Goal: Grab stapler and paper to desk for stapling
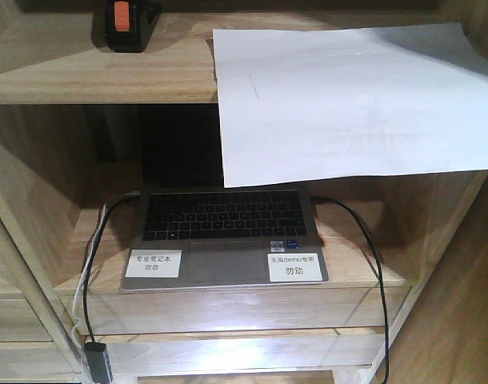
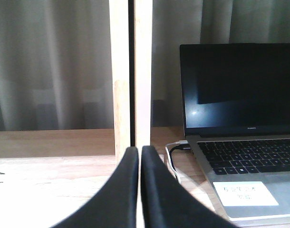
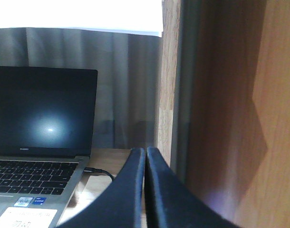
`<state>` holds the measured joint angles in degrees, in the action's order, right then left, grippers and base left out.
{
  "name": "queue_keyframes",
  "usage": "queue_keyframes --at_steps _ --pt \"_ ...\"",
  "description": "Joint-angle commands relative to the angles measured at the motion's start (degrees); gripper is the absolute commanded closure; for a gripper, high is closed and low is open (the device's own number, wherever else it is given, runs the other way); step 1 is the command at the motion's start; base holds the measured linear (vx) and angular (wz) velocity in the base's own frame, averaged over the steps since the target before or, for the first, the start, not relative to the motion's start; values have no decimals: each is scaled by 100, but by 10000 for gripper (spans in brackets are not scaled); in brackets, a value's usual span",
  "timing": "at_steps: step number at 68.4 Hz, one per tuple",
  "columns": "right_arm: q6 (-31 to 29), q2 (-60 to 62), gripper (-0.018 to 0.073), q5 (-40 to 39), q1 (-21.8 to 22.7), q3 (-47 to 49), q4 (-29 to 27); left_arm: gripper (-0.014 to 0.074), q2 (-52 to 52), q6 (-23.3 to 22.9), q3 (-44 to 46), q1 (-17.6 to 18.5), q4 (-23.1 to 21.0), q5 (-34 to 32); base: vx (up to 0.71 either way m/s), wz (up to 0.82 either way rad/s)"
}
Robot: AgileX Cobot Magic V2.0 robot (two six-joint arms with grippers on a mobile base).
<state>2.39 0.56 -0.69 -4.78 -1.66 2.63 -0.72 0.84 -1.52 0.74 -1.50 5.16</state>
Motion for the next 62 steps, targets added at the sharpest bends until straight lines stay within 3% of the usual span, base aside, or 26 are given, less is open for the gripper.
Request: queue_keyframes --at_steps 1,62 --pt "-52 50 569 -426 42 -124 33 603 -81 -3 -77 17 -31 -430 0 0" --pt "-52 50 569 -426 42 -124 33 603 -81 -3 -77 17 -31 -440 0 0"
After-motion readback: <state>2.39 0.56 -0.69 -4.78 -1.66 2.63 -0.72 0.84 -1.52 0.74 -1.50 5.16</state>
